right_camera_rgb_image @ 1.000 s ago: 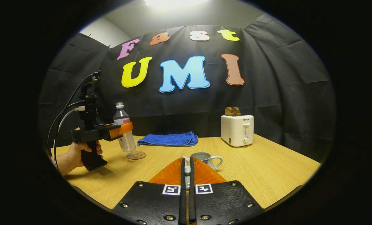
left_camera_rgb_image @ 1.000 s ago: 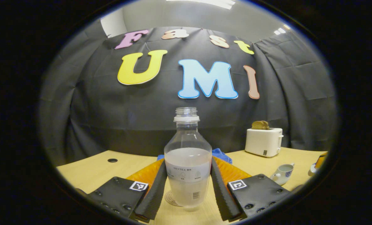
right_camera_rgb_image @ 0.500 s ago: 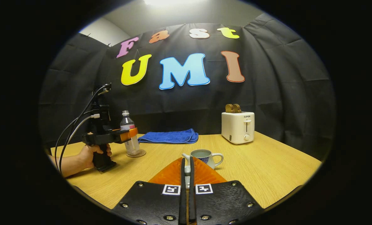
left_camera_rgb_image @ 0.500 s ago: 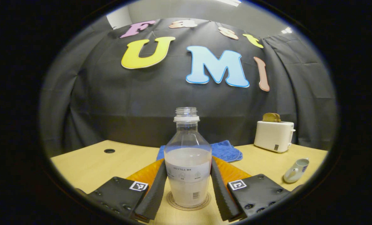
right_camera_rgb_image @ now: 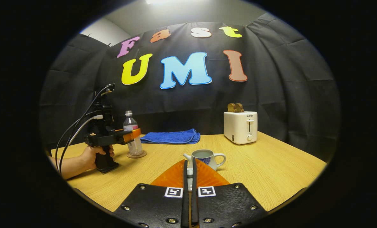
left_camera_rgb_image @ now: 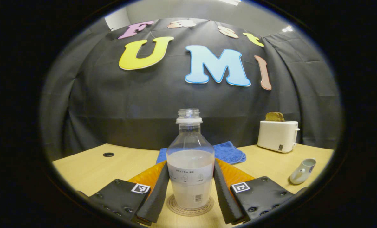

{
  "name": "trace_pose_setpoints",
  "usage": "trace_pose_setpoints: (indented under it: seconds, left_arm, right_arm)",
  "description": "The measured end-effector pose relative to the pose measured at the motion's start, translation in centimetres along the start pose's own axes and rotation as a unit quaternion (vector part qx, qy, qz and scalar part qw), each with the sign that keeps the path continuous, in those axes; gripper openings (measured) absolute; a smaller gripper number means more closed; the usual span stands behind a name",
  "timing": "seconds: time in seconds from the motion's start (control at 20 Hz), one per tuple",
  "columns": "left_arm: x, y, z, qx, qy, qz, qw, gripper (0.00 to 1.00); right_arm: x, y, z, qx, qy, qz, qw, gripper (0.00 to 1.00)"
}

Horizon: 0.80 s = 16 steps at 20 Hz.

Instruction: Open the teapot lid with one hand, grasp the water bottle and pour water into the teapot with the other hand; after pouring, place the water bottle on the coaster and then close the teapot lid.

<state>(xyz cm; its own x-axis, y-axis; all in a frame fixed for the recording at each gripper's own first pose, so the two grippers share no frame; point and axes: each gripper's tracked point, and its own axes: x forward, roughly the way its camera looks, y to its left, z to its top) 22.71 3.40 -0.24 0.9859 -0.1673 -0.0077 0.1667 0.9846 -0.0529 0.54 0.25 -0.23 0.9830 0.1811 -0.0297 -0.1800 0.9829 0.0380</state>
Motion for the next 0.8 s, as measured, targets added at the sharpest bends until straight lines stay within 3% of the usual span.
trace_pose_setpoints:
  seconds: [0.8]
  left_arm:
    - [-0.26, 0.22, -0.34, 0.018, 0.0, 0.015, 1.0, 0.84]
  right_arm:
    - [-0.08, 0.07, -0.06, -0.002, 0.001, 0.001, 1.0, 0.03]
